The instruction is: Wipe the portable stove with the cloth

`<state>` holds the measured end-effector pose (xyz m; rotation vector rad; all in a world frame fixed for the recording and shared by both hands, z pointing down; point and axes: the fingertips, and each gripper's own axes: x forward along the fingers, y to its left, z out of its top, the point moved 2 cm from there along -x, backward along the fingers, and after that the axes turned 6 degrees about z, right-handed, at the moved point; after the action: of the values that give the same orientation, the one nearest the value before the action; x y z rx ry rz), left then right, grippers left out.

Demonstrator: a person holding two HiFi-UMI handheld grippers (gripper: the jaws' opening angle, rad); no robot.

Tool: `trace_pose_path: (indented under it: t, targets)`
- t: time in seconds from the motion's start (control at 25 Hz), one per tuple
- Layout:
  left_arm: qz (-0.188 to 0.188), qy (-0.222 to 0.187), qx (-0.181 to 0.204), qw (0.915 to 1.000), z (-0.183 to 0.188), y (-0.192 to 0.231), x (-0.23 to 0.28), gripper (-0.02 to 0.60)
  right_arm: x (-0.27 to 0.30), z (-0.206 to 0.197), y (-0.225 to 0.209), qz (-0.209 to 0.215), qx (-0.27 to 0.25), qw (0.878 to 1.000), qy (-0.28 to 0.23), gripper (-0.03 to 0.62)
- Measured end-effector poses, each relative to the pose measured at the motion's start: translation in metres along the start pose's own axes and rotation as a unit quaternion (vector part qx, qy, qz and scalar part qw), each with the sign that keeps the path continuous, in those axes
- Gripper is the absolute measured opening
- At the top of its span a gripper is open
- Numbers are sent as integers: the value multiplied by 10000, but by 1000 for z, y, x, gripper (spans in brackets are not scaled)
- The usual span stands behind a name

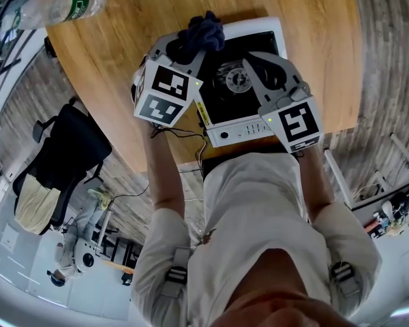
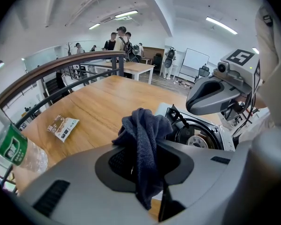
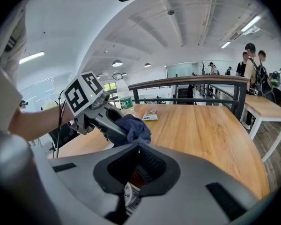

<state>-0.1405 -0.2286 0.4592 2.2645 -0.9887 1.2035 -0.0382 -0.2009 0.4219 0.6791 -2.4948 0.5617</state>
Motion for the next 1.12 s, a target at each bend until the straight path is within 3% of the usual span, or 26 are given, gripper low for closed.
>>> trace_pose_path:
  t: [1.12]
  targets:
    - [439,-34,-591,9973,-44,27,-32,109,11,8,26,217,-344,9990,177,21]
